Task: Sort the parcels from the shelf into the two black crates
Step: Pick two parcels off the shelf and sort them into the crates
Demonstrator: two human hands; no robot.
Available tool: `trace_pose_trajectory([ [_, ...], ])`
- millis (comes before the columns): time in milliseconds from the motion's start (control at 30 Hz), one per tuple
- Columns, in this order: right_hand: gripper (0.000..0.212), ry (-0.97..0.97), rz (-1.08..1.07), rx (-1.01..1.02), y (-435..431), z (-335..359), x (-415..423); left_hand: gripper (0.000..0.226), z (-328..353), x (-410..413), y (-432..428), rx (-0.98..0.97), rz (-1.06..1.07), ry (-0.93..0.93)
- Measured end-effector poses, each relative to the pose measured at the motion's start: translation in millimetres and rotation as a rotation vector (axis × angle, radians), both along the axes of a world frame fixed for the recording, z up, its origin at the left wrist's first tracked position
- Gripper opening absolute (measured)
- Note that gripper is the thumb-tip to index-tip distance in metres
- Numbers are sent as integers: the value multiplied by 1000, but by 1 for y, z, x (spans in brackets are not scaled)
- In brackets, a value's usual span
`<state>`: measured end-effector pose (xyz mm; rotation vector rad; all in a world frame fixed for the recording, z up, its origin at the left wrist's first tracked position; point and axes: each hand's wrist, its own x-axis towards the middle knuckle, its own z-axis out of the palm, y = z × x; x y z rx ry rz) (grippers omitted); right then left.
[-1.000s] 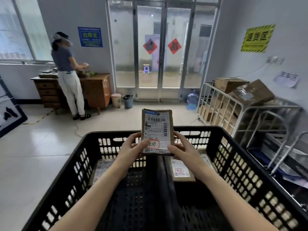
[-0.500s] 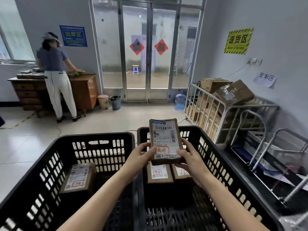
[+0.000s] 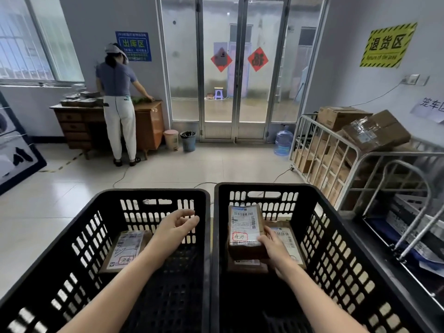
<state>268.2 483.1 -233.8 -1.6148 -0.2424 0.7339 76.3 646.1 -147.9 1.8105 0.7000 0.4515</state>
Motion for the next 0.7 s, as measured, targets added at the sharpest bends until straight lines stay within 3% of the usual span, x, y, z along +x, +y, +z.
trace_pose_trajectory([
  [467, 50, -68, 46, -176, 20, -29, 23, 10, -8, 19, 16, 12, 10, -1],
  [600, 51, -262, 104, -304, 14, -26, 28, 13, -10, 30, 16, 15, 10, 6],
  [700, 57, -576, 145, -445, 10, -21, 31, 16, -10, 37, 15, 11, 11, 8],
])
